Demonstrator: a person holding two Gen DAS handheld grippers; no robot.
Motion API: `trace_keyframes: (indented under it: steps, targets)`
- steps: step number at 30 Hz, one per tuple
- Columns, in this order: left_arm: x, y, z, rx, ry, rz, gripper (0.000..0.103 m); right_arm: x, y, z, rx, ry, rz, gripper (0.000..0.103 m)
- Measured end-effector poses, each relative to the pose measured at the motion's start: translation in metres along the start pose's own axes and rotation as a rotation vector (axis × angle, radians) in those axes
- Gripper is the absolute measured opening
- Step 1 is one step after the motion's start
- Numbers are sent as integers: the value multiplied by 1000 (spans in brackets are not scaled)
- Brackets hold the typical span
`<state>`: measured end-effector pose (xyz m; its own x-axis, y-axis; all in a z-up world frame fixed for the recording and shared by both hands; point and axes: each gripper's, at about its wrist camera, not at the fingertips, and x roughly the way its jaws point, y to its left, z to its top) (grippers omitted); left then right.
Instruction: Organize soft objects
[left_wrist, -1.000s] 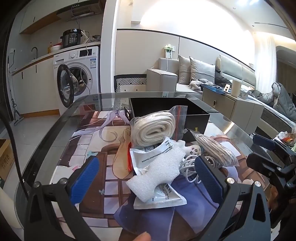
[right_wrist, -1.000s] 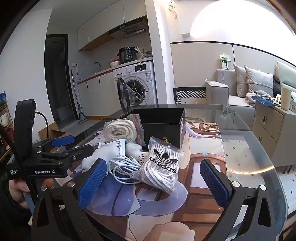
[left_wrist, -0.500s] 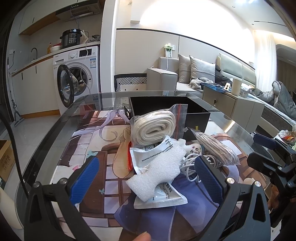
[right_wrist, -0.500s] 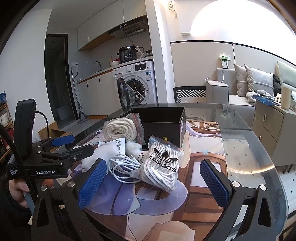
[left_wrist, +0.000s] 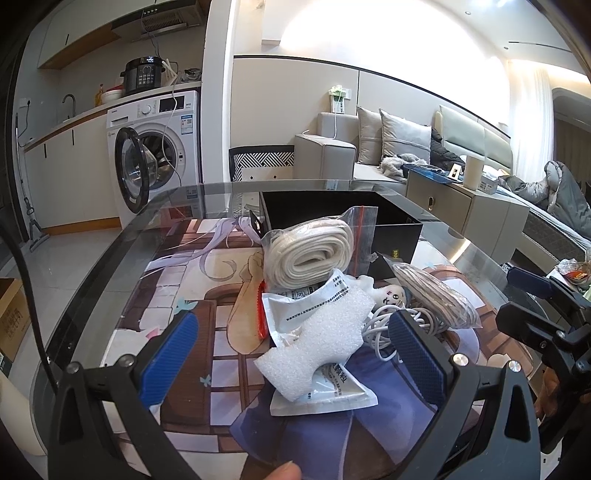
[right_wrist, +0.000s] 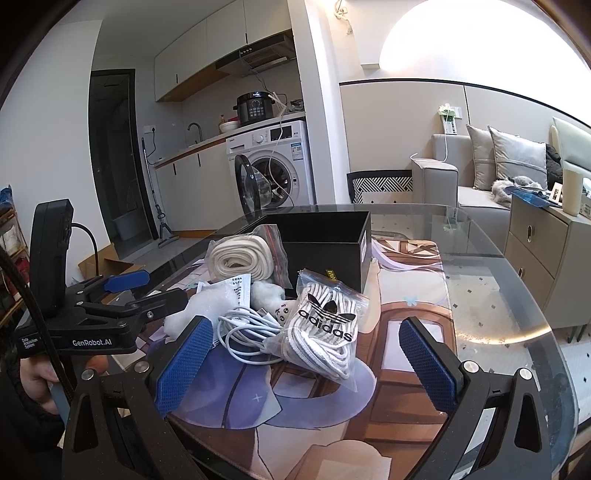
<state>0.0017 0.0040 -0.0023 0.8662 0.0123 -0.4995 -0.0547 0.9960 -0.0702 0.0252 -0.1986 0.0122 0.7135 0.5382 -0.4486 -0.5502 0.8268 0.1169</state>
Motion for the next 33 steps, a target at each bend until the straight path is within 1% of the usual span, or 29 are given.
trace_keyframes:
  steps: [33]
  targets:
    - [4,3,-2,-1,11,6,103,0,0,0,-4,2,1,103]
